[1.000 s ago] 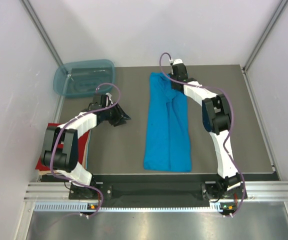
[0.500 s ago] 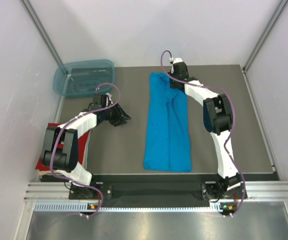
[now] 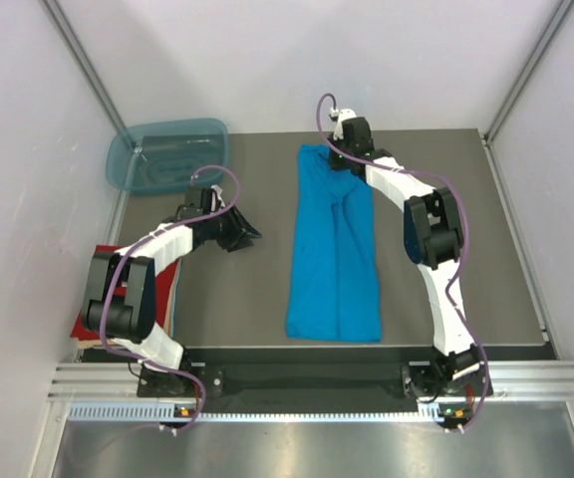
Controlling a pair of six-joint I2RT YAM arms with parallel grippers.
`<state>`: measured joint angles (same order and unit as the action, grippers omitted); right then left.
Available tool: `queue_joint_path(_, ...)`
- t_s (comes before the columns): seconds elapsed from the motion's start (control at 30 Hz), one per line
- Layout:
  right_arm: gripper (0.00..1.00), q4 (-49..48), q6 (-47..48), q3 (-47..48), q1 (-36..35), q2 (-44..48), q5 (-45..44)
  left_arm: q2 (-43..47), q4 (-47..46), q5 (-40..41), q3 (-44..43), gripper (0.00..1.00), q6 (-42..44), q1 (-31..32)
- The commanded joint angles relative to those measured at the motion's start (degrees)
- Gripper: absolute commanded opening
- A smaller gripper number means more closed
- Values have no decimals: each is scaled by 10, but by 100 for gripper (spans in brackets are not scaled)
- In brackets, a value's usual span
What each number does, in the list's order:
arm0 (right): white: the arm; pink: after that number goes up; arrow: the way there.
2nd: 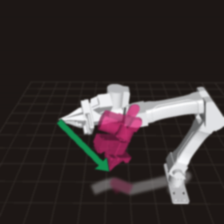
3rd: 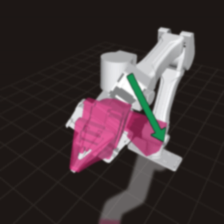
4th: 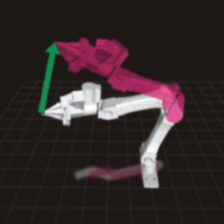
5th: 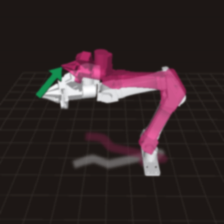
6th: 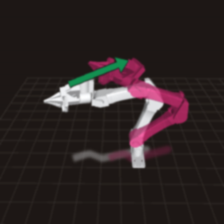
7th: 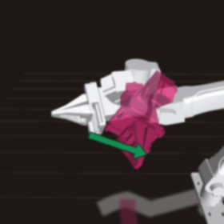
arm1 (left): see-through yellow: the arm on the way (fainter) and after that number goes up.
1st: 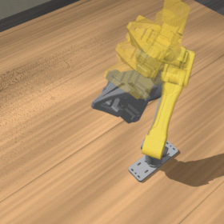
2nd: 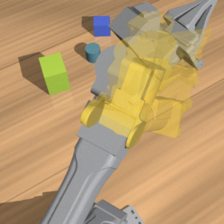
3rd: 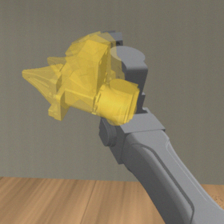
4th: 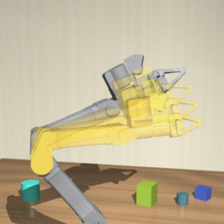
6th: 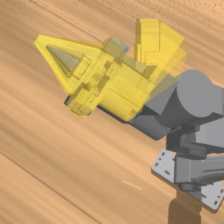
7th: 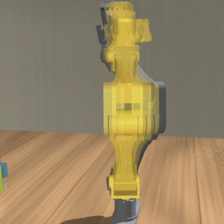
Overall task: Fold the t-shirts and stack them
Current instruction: Fold the tshirt
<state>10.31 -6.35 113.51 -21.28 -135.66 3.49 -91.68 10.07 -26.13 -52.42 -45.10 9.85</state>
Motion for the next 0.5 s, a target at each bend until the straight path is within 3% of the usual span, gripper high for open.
queue_joint_path(0.0,2,-33,-19,48,-7,-24,21,-6,-35,-8,-9,44,-2,-1)
queue_joint_path(0.2,1,-30,-37,82,-6,-48,34,-22,-34,-12,-20,44,2,-1)
queue_joint_path(0.47,1,-73,-65,58,-9,-51,86,-28,-30,-11,-26,44,8,-1)
